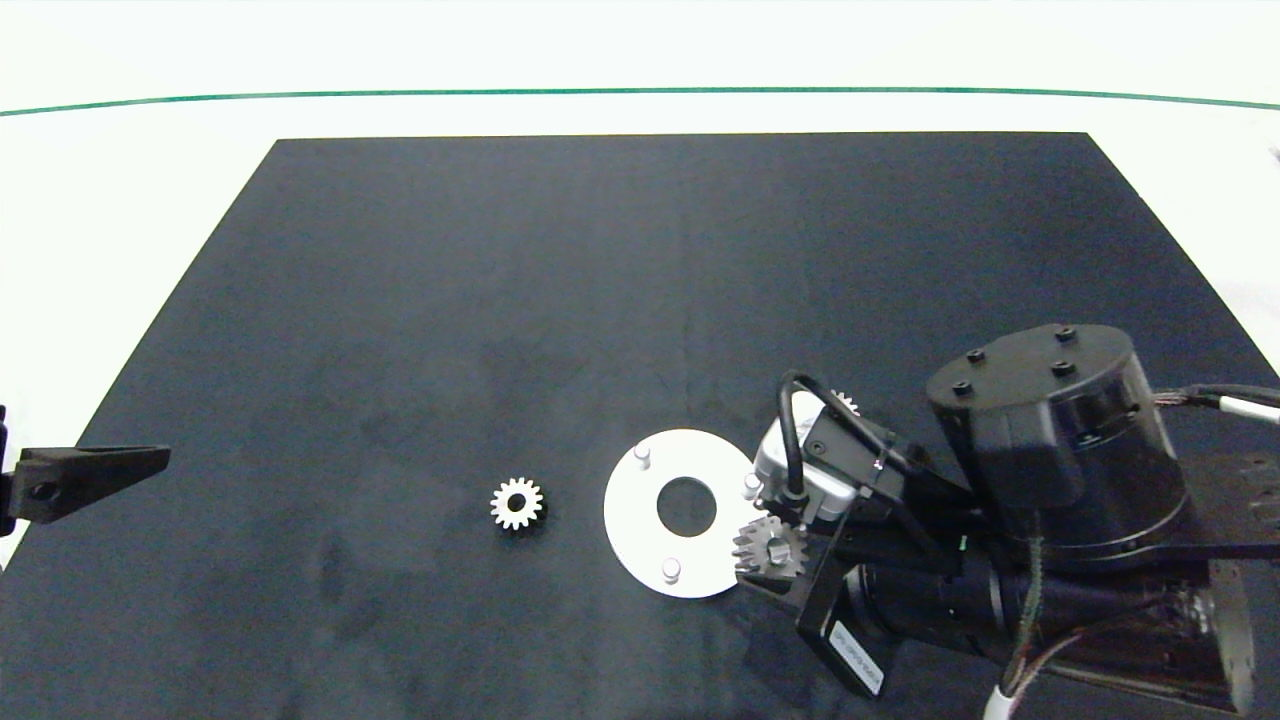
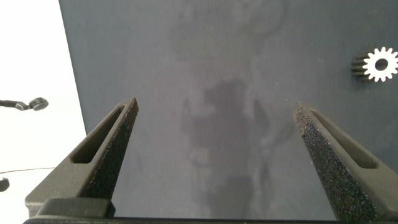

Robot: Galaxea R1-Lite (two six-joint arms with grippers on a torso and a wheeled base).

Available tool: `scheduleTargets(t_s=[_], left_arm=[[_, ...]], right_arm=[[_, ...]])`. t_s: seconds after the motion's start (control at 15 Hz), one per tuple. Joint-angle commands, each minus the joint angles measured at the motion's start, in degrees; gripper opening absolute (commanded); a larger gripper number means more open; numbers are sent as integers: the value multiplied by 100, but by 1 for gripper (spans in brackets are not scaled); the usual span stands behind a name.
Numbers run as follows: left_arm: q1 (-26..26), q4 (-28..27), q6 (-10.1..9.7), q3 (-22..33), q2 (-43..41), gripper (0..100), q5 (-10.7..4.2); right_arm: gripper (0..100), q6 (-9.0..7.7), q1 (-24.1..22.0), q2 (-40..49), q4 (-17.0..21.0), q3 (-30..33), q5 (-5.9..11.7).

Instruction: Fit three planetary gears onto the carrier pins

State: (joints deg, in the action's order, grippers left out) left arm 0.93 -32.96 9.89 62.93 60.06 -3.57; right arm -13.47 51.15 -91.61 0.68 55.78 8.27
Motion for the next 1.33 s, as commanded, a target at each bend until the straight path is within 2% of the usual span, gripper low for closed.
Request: scheduleTargets(t_s=[0.07, 0.47, 0.87, 1.0, 1.33], left_arm=[[-5, -17, 5, 27, -30, 100, -3], [4, -26, 13, 18, -30, 100, -3], [4, -26, 13, 0, -30, 100, -3], [4, -26, 13, 0, -30, 100, -3], [13, -26, 13, -9, -30, 100, -3]], right_arm=[[22, 29, 229, -577, 11, 398, 114], [22, 64, 448, -867, 28, 609, 175], [22, 81, 369, -1078, 11, 662, 202], [22, 187, 369, -1096, 11, 697, 202], [22, 196, 369, -1157, 2, 811, 211]])
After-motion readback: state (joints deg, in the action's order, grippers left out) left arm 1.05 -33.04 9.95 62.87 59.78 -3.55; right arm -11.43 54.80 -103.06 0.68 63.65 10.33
